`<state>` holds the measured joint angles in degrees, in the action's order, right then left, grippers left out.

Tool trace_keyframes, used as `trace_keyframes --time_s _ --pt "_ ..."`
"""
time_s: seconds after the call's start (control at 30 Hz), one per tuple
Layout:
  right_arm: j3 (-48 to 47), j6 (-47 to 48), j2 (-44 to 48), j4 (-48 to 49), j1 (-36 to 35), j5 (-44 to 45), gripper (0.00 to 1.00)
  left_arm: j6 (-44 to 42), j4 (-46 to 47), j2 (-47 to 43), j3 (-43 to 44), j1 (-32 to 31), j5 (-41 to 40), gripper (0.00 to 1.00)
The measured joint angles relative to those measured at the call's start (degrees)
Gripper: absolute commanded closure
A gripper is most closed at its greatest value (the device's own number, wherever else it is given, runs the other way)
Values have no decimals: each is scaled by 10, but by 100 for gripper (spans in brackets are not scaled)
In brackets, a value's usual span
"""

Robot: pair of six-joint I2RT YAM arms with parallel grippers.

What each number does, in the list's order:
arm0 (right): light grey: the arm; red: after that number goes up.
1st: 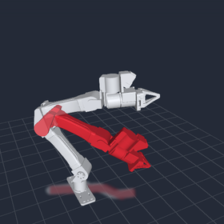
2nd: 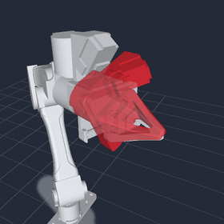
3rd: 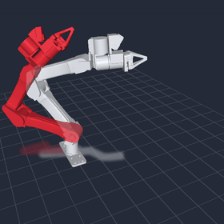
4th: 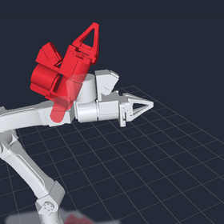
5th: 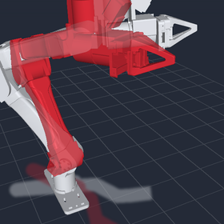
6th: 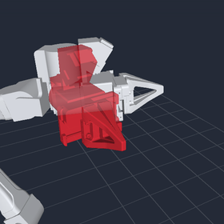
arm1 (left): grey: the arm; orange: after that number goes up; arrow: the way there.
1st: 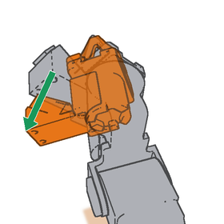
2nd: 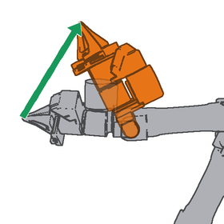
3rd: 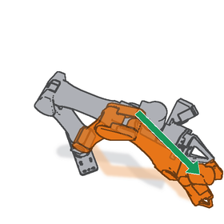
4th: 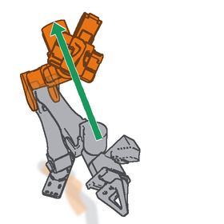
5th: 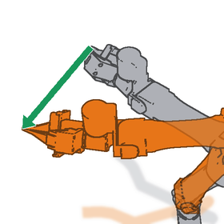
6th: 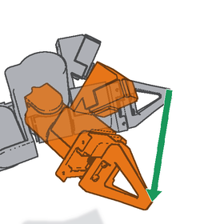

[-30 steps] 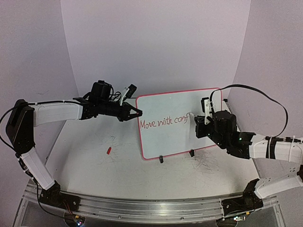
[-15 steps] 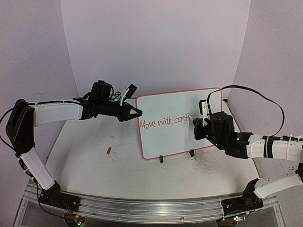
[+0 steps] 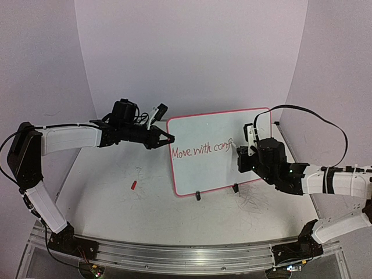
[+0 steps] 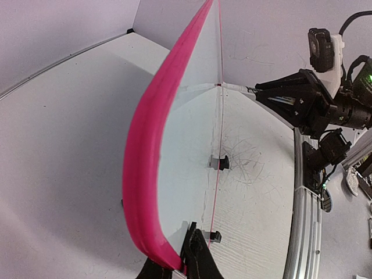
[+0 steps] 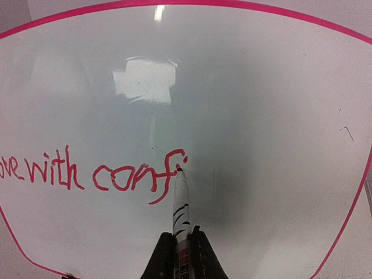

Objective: Write a sentence on the whiteboard

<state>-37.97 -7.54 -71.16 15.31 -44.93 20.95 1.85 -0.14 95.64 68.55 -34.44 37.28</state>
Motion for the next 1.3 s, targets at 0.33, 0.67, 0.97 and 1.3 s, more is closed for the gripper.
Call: trace_keyframes --time_s 0.33,0.67,0.97,1.3 --pt "0 -13 0 -5 0 -1 100 1 0 0 0 0 0 100" --pt "7 -26 0 -18 0 -9 100 3 -1 0 0 0 -1 100" --pt "10 -30 0 -21 0 -9 100 7 -2 0 0 0 -2 100" --pt "15 -18 77 -33 1 2 100 -2 0 0 0 -1 0 100"
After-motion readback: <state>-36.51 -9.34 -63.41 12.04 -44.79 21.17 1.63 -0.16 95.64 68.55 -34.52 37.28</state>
